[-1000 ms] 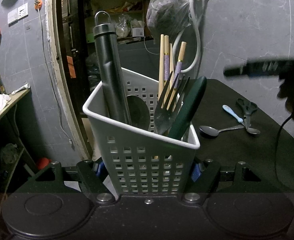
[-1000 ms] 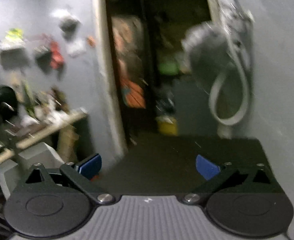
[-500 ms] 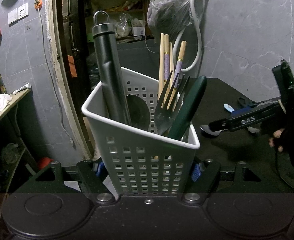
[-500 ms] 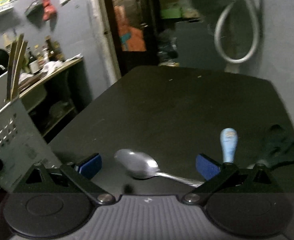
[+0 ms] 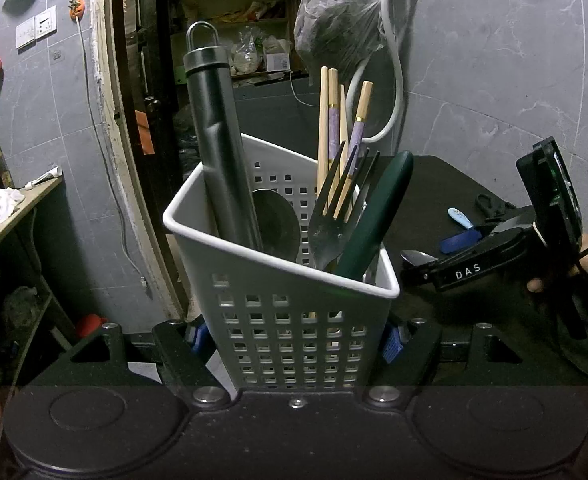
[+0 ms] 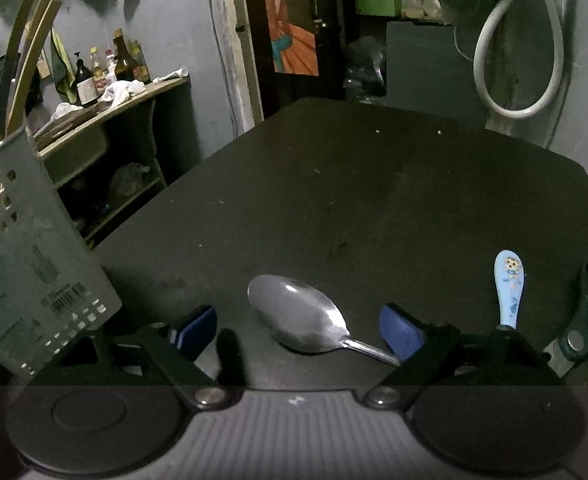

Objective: Organize utensils

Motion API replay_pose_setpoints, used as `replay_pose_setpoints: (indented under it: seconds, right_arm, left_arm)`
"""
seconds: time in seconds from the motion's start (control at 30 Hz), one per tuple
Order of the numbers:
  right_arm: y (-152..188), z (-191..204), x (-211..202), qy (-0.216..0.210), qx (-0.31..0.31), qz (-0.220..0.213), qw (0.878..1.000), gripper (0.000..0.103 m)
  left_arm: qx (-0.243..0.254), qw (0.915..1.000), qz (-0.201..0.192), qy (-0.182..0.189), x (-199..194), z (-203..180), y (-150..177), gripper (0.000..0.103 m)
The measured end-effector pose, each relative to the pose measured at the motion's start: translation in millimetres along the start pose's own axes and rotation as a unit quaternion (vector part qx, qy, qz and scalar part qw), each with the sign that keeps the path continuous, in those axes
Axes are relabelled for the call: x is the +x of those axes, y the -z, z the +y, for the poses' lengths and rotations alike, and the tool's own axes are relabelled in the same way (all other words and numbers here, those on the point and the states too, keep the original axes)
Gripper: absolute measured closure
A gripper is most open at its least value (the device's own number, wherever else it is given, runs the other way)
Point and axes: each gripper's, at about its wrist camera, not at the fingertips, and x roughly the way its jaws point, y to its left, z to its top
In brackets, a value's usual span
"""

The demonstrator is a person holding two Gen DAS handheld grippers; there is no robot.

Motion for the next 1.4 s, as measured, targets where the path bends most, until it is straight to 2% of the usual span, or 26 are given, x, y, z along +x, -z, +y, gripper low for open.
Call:
replay_pose_setpoints:
  seconds: [0.1, 0.27, 0.37, 0.67, 0.8, 0.9, 1.07, 1.4]
  right_arm:
    - [3.3, -0.1, -3.0, 0.004, -0.004, -0.003, 1.000, 0.020]
    - [5.5, 5.2, -6.4, 0.016, -0.010, -0.004, 1.000, 0.043]
    - [5.1, 9.3, -6.9, 0.019, -0.009, -0.002, 1.000, 0.049]
    - [11.0, 14.0, -19.3, -0.005, 0.024, 0.010, 1.000, 0.050]
    - [12.9, 5.4, -25.9, -0.037, 0.075, 0.022, 0.996, 0.050]
    - [14.2, -7.0, -29.0, -0.067, 0.129, 0.029, 0.989, 0.052]
    - [20.1, -30.3, -31.0, -0.096, 0.199, 0.031, 0.975, 0.063]
    - [21.6, -60.1, -29.0, -0.098, 0.265, 0.019, 0.959, 0.081]
  left_arm:
    - [0.000, 1.0000, 0.000, 0.000, 0.0, -0.1, 0.1, 0.026]
    - [0.000, 1.0000, 0.000, 0.000, 0.1, -0.2, -0.1, 0.026]
    - [0.000, 1.0000, 0.000, 0.000, 0.1, -0.2, 0.0, 0.026]
    - [-0.001, 1.0000, 0.000, 0.000, -0.1, 0.2, 0.1, 0.026]
    - [0.000, 1.0000, -0.001, 0.000, -0.2, 0.1, 0.0, 0.026]
    - [0.000, 1.0000, -0.001, 0.000, -0.1, 0.1, 0.1, 0.026]
    - [0.000, 1.0000, -0.001, 0.000, -0.2, 0.0, 0.1, 0.026]
    - [0.000, 1.0000, 0.000, 0.000, 0.0, -0.1, 0.0, 0.026]
